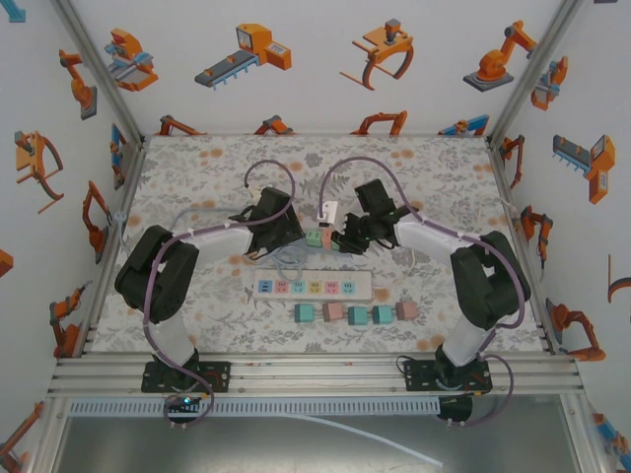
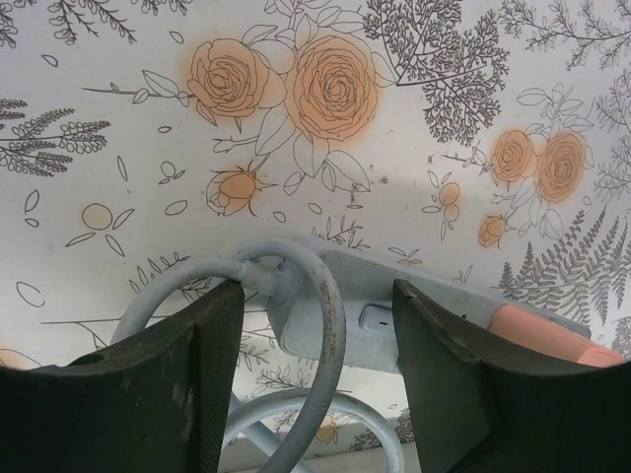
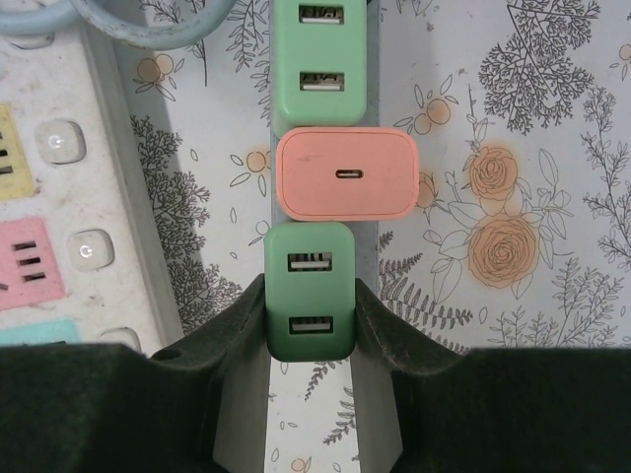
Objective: Pull the plug off the socket
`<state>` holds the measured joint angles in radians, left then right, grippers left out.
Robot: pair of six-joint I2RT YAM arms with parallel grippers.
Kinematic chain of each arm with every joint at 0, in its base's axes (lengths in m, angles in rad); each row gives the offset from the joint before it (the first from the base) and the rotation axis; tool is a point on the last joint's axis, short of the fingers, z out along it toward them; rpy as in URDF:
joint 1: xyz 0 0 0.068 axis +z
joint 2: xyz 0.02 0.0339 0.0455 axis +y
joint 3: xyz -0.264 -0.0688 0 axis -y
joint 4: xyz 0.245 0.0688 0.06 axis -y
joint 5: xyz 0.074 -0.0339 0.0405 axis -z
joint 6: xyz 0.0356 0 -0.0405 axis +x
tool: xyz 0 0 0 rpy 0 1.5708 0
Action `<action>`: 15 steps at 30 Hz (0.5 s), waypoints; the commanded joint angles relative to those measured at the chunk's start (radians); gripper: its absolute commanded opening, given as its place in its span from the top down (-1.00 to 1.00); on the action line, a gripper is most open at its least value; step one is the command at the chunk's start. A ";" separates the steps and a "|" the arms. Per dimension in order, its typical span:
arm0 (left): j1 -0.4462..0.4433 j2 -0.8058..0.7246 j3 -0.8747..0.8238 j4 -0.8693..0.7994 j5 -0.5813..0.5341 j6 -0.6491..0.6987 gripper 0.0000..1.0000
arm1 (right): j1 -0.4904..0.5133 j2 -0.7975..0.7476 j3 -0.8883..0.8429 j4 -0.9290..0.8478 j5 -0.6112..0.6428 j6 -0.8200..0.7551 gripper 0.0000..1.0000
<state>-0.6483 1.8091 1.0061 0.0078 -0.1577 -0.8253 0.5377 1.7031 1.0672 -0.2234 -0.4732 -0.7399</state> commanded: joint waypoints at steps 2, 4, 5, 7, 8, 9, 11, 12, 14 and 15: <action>-0.019 0.198 -0.151 -0.321 -0.033 0.117 -0.15 | 0.061 -0.062 0.031 0.173 -0.028 -0.059 1.00; -0.033 0.170 -0.178 -0.333 -0.025 0.134 -0.15 | 0.035 -0.072 0.013 0.263 -0.063 0.057 1.00; -0.043 0.152 -0.193 -0.337 -0.032 0.148 -0.15 | 0.022 -0.071 0.012 0.285 -0.081 0.098 1.00; -0.057 0.147 -0.194 -0.380 -0.042 0.187 -0.16 | 0.020 -0.053 0.037 0.220 -0.069 0.061 1.00; -0.068 0.155 -0.185 -0.407 -0.064 0.210 -0.16 | 0.023 -0.042 0.050 0.182 -0.059 0.031 1.00; -0.079 0.164 -0.174 -0.431 -0.086 0.230 -0.16 | 0.024 -0.037 0.051 0.177 -0.053 0.025 1.00; -0.097 0.203 -0.130 -0.493 -0.145 0.249 -0.16 | 0.027 -0.042 0.030 0.205 -0.042 0.028 1.00; -0.102 0.222 -0.114 -0.514 -0.166 0.250 -0.17 | 0.030 -0.047 0.023 0.215 -0.027 0.027 1.00; -0.109 0.244 -0.100 -0.521 -0.185 0.243 -0.16 | 0.028 -0.061 0.014 0.231 -0.030 0.051 1.00; -0.109 0.252 -0.100 -0.514 -0.190 0.240 -0.16 | 0.019 -0.073 0.005 0.265 -0.055 0.104 1.00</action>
<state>-0.7246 1.8145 1.0294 -0.0124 -0.3054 -0.7334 0.5457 1.6958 1.0420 -0.1959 -0.4320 -0.6888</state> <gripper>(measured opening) 0.584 0.330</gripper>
